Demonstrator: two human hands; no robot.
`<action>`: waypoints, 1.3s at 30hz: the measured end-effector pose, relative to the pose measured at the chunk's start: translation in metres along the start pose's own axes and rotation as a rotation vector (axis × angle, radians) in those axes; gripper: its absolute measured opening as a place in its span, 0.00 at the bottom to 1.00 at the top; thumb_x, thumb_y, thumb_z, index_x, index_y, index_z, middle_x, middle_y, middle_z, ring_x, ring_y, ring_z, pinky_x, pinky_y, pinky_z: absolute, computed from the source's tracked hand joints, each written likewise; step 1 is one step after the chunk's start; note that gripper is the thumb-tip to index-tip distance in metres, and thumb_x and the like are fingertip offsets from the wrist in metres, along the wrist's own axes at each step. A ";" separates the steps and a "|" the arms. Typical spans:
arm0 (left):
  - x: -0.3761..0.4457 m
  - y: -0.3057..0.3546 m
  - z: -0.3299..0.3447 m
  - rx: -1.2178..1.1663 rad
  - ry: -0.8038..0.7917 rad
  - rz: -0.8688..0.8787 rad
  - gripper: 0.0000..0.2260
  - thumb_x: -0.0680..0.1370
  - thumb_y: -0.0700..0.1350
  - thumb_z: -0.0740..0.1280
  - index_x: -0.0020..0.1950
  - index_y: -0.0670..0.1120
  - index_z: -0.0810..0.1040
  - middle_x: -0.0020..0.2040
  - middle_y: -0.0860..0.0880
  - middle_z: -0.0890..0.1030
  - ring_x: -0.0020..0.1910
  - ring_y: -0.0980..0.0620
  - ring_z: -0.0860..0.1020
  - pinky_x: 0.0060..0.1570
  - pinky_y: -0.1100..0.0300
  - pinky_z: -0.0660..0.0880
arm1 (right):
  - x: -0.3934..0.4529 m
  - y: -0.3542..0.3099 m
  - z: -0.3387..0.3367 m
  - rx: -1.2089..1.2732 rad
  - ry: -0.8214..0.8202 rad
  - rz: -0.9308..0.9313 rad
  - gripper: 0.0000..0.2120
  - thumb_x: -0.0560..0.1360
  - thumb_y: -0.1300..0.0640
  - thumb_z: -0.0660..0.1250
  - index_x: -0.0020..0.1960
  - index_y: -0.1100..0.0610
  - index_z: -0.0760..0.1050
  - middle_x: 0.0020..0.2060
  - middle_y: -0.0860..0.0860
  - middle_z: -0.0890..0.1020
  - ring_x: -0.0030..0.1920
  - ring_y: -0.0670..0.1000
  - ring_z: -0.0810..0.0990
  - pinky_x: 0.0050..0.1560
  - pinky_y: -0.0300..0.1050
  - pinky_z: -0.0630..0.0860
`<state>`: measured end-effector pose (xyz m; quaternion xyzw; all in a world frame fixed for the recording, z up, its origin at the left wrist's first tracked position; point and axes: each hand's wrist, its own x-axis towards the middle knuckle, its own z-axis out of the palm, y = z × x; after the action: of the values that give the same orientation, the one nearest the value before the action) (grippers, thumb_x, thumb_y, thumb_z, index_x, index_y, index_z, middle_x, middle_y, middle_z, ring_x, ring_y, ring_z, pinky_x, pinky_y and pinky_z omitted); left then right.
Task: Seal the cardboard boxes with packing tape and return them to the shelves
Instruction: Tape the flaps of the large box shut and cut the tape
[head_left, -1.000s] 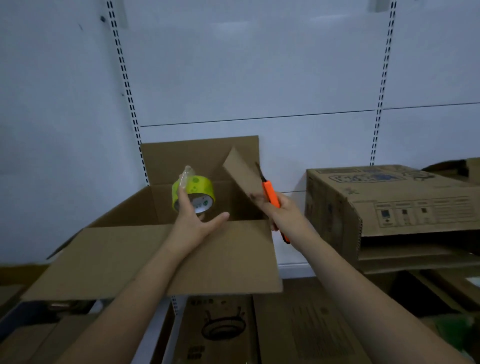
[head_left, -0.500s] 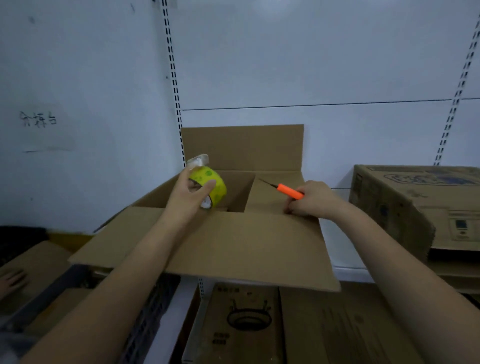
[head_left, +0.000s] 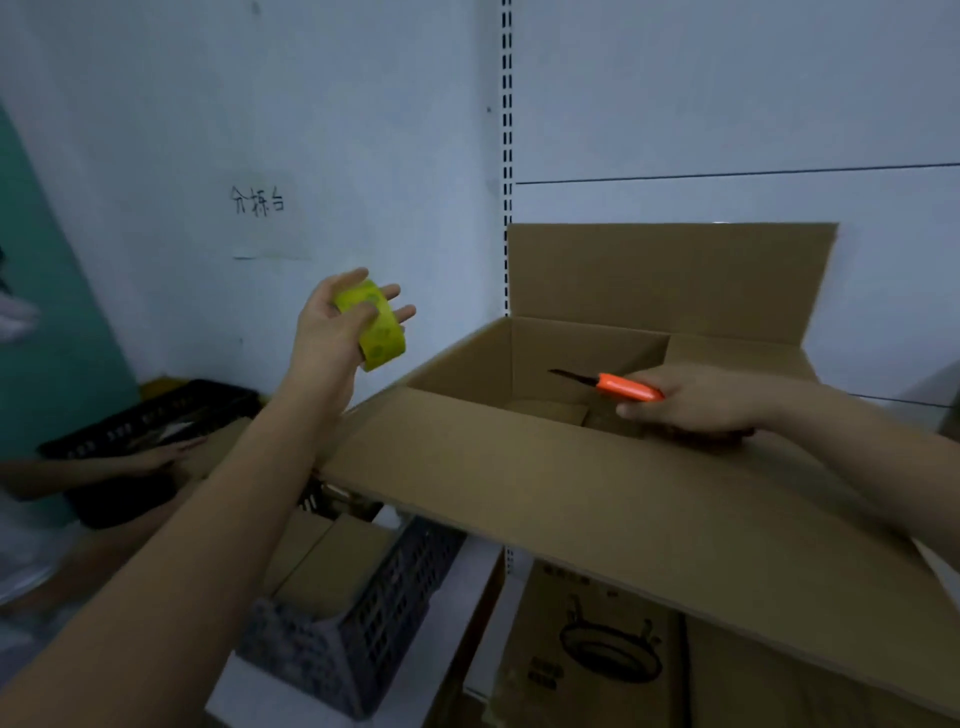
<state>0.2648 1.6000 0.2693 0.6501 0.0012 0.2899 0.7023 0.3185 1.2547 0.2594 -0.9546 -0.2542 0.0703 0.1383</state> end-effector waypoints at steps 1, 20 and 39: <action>0.007 -0.006 -0.011 0.030 0.032 -0.007 0.13 0.82 0.34 0.60 0.65 0.46 0.70 0.57 0.40 0.82 0.48 0.43 0.85 0.47 0.49 0.81 | 0.005 0.000 0.005 -0.027 0.004 -0.012 0.10 0.82 0.47 0.63 0.50 0.53 0.75 0.40 0.50 0.80 0.38 0.46 0.77 0.41 0.41 0.71; 0.041 -0.034 -0.030 0.356 0.212 -0.096 0.19 0.78 0.45 0.67 0.68 0.48 0.69 0.57 0.49 0.72 0.49 0.51 0.73 0.50 0.63 0.76 | 0.007 0.004 0.032 -0.077 0.212 0.009 0.05 0.81 0.49 0.64 0.52 0.48 0.78 0.41 0.47 0.82 0.43 0.47 0.79 0.49 0.48 0.73; 0.026 -0.016 0.016 0.382 0.184 0.409 0.27 0.73 0.37 0.70 0.69 0.44 0.66 0.59 0.48 0.67 0.55 0.71 0.67 0.52 0.69 0.70 | 0.019 0.031 0.004 -0.031 0.363 0.370 0.08 0.82 0.54 0.59 0.52 0.55 0.75 0.50 0.57 0.81 0.48 0.56 0.77 0.50 0.51 0.73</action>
<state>0.2991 1.5964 0.2673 0.7282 -0.0115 0.4777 0.4913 0.3482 1.2390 0.2446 -0.9839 -0.0474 -0.0818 0.1518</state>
